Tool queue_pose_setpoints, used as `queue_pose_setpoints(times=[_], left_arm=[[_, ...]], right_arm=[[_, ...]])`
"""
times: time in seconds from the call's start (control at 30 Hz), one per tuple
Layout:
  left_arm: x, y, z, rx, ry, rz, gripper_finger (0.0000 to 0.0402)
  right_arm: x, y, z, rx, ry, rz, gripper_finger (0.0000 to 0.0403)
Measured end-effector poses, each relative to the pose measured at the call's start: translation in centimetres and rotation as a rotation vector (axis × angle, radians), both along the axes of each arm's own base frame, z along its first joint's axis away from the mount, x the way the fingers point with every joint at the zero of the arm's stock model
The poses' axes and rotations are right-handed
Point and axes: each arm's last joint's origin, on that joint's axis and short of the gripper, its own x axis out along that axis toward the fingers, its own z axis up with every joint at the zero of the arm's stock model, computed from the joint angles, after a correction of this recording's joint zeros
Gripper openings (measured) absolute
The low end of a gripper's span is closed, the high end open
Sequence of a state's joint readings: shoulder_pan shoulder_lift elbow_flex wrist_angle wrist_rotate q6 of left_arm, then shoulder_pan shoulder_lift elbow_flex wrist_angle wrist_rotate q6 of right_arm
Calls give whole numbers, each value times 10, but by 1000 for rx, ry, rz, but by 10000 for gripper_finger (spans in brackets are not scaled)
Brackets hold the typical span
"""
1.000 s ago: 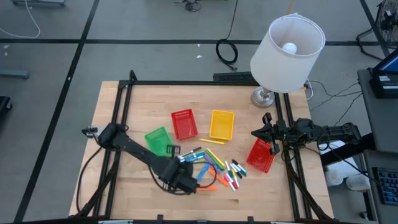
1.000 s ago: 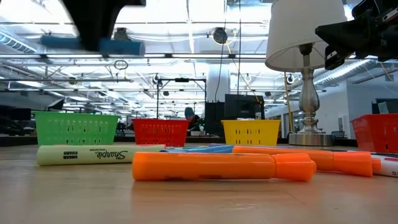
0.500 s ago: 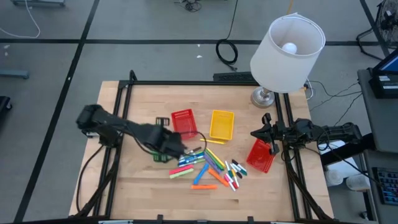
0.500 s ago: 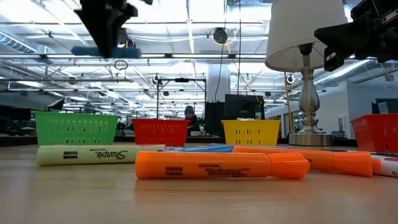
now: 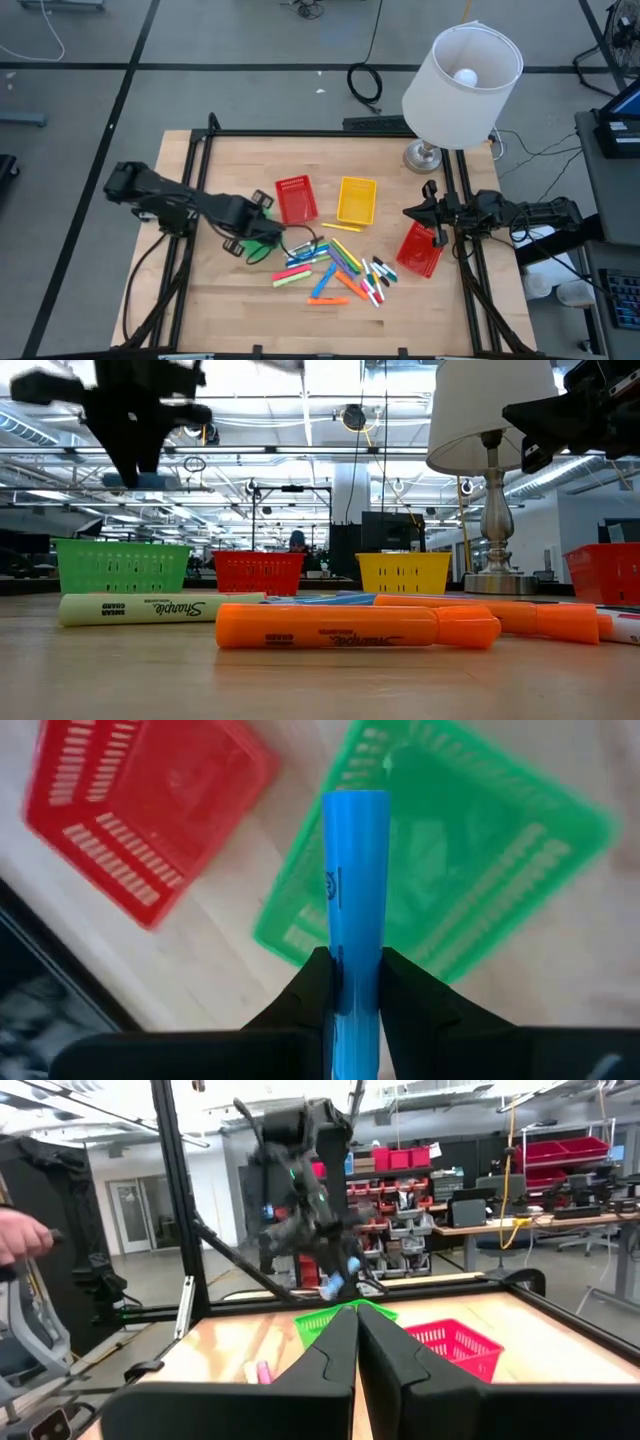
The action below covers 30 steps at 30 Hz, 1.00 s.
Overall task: Pick & Place Markers
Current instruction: Put the left large blue highlighter pen into the green bin
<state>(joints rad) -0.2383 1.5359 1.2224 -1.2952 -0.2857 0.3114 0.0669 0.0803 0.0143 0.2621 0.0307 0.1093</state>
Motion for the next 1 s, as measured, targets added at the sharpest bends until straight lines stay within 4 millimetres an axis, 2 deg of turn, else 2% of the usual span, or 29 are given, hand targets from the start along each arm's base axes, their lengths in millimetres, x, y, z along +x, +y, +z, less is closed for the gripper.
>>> queue_pose_setpoints(times=[0.2, 0.37, 0.6, 0.8, 1.0], left_arm=[[23, 3, -29, 20, 86, -77, 59], [31, 0, -43, 22, 130, -139, 59], [27, -3, -43, 30, 160, -130, 59], [14, -12, -40, 55, 257, -124, 59], [18, -24, -42, 19, 183, -146, 59]], right_arm=[[0, 0, -1, 1, 7, 4, 0], [1, 0, -1, 1, 14, 3, 0], [1, 0, -1, 1, 14, 3, 0], [1, 0, -1, 0, 15, 3, 0], [1, 0, -1, 1, 15, 3, 0]])
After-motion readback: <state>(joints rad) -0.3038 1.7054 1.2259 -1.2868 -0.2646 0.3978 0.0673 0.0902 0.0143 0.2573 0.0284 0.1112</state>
